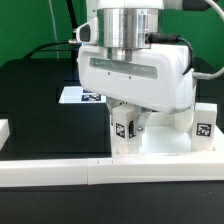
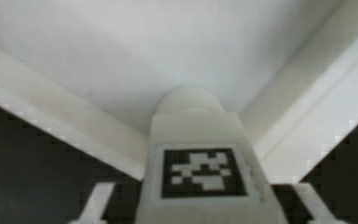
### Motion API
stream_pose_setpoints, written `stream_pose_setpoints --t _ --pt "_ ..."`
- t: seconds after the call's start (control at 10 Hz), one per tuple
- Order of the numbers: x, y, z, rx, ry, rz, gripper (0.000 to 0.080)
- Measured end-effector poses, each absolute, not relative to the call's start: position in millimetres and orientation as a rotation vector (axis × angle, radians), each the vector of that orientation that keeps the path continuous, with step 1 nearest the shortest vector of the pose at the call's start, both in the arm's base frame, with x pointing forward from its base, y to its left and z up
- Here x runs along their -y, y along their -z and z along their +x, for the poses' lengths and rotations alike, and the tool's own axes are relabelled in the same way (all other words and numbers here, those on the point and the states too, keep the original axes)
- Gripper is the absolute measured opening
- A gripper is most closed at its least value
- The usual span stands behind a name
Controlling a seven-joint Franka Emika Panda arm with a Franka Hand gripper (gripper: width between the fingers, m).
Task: Assemble square table
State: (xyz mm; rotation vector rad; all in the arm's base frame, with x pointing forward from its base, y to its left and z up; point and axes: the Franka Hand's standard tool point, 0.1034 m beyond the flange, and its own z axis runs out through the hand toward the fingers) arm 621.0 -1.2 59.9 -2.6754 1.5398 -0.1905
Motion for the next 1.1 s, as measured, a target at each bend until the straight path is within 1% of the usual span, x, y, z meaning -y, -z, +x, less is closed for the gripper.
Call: stream_pose_setpoints --t 0.2,0.4,0.6,1.1 --pt "3.4 -61.4 621.0 -1.814 0.153 -2.472 0.0282" --pt "2.3 -61.3 621.1 -2.133 0.102 -2.122 0.0284" --pt "-1.9 -61.5 621.9 -2.329 0.069 -1.871 0.0284" --pt "-2.4 -56.4 618.0 -2.568 0.034 -1.552 0.0284"
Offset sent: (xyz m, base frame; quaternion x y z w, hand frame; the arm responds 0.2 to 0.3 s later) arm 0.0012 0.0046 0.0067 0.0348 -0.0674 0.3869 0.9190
